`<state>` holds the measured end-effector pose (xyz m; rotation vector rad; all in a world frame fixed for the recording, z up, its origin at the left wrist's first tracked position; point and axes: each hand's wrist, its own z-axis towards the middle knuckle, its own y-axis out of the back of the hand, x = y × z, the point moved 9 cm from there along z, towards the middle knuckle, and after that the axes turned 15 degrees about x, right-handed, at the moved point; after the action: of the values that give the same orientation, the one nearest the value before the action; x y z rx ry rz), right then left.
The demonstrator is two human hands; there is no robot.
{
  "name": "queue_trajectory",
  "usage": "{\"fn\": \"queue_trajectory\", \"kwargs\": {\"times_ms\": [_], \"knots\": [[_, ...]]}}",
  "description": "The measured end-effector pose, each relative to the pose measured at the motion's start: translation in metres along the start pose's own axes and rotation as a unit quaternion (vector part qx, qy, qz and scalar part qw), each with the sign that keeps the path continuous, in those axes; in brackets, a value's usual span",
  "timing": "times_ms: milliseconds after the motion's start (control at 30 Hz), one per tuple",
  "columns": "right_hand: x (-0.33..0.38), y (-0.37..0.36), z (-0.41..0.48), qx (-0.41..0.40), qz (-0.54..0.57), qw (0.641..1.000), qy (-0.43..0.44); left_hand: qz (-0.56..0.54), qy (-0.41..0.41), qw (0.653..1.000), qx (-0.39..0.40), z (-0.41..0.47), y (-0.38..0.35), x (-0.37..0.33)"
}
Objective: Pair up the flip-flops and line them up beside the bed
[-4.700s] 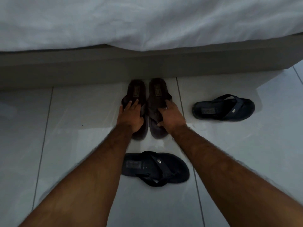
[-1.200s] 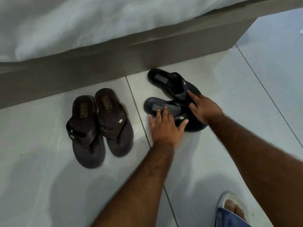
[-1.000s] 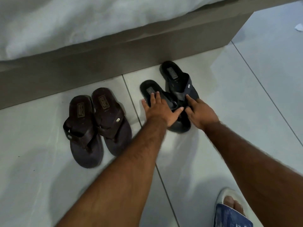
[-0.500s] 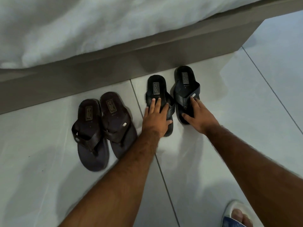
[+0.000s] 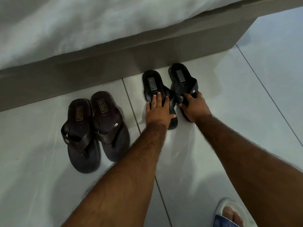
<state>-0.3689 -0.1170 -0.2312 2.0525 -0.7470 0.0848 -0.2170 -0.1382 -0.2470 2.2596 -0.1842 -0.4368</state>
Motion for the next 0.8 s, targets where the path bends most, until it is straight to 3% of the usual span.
{"fn": "queue_trajectory", "kwargs": {"times_ms": [500,700,800], "knots": [[-0.017,-0.029,-0.063,0.015,0.049,0.999,-0.012,0.009,-0.017,1.000,0.009,-0.047,-0.042,-0.011],[-0.014,-0.017,-0.060,0.094,-0.031,0.994,-0.045,0.035,-0.024,0.999,0.006,-0.057,-0.023,-0.013],[-0.004,0.014,-0.074,0.035,-0.114,0.992,-0.046,0.047,-0.048,0.995,-0.067,-0.078,0.011,-0.017]]}}
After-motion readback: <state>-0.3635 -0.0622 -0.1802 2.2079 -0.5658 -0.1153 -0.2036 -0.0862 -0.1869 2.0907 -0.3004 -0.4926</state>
